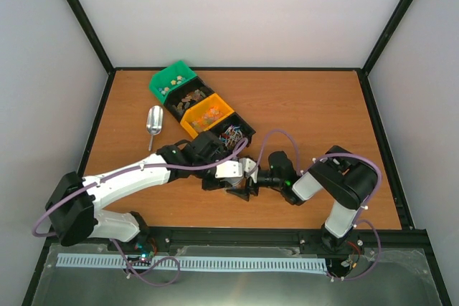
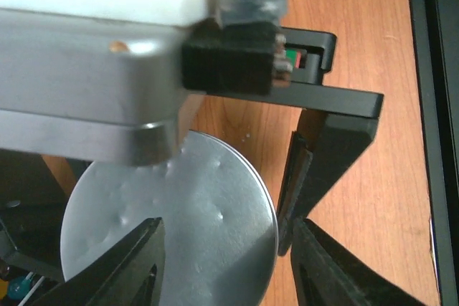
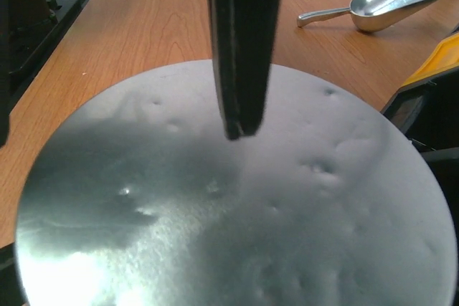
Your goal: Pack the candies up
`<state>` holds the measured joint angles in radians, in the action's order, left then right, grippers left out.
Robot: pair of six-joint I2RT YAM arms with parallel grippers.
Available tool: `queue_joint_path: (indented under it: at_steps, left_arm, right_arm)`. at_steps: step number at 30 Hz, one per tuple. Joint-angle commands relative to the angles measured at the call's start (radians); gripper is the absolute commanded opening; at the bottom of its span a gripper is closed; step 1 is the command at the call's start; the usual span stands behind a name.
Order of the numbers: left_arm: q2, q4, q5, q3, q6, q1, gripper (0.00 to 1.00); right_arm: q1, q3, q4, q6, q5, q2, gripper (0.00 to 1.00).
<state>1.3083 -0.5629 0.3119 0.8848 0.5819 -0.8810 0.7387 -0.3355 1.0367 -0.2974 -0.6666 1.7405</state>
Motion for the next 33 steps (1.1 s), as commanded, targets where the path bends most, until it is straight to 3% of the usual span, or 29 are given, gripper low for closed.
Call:
queue_joint_path:
  at_steps: [1,8,20,28,32,33]
  left_arm:
    - [0.013,0.061,-0.035,-0.002,0.071,-0.022,0.48]
    - [-0.015,0.021,-0.081,-0.048,0.148,-0.022,0.39]
    - [-0.055,-0.007,-0.159,-0.11,0.131,-0.017,0.35]
    - [-0.09,-0.045,-0.257,-0.139,0.093,0.088,0.31]
    - [-0.136,-0.094,-0.242,-0.137,0.096,0.117,0.33]
    - [-0.157,-0.107,-0.198,-0.133,0.094,0.117,0.44]
  right_arm:
    - [0.013,-0.011,0.028,-0.005,0.002,0.014,0.99]
    - [0.013,0.002,0.031,-0.005,0.0,0.006,0.92]
    - [0.013,0.039,0.036,-0.014,-0.005,-0.014,0.81]
    - [0.013,0.067,0.04,-0.014,-0.011,-0.035,0.75]
    - [0.013,0.069,0.039,0.0,-0.001,-0.037,0.75]
    - [0.013,0.068,0.04,0.006,0.004,-0.036,0.75]
